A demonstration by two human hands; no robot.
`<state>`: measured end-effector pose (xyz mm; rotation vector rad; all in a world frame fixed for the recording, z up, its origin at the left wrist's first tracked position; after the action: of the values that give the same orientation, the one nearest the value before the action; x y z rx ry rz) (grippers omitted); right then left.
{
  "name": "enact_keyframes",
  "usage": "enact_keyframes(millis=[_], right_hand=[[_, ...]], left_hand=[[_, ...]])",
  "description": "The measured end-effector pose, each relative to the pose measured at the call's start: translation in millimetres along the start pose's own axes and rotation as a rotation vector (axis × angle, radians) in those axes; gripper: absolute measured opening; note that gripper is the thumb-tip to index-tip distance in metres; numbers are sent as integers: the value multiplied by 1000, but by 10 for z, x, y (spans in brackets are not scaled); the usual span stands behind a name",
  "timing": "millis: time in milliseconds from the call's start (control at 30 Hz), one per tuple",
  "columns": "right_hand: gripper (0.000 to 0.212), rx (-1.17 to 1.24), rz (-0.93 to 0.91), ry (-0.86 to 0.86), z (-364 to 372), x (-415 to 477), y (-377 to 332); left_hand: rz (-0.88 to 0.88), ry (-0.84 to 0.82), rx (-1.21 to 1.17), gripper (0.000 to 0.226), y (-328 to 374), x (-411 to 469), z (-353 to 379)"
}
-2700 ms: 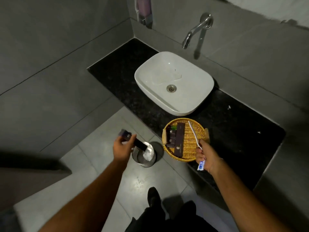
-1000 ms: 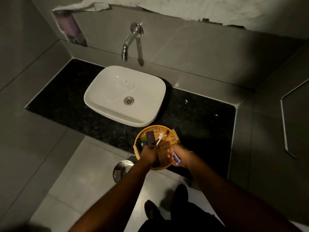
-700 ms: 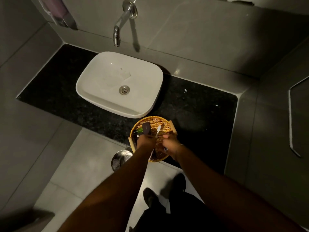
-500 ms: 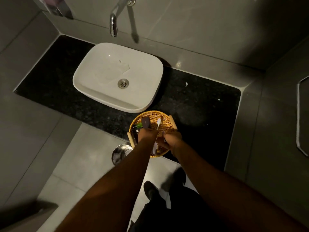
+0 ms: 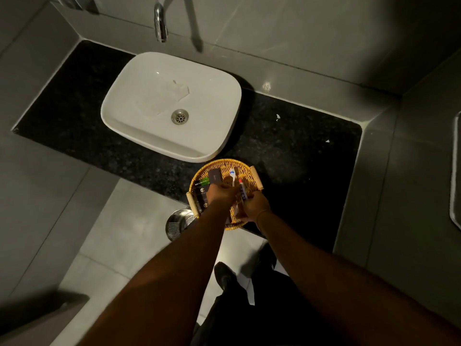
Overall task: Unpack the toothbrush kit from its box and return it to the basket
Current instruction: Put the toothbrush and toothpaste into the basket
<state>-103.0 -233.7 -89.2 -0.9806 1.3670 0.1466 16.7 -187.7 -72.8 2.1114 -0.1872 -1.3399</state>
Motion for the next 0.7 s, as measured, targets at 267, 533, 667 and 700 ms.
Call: enact_keyframes(millis=[267, 533, 667, 700], right_hand=[[57, -513, -61, 268, -96, 56, -37], [54, -496, -60, 344, -125, 50, -14], [57, -508, -47, 355, -153, 51, 4], [55, -526, -43, 354, -157, 42, -2]], left_hand=[[61, -23, 116, 19, -24, 121, 36], [97, -15, 211, 17, -17, 176, 25], [134, -16, 288, 15, 18, 187, 25], [138, -15, 310, 16, 28, 174, 23]])
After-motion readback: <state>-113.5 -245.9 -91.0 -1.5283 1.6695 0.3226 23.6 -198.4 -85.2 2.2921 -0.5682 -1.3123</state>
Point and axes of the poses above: each hand's wrist, its own x-axis towards the middle knuckle, its own z-axis out of the palm, y = z × x, the point moved 5 cm from there along x, towards the middle knuckle, and after that the axes turned 9 degrees about -y, right-handed, at the moved point
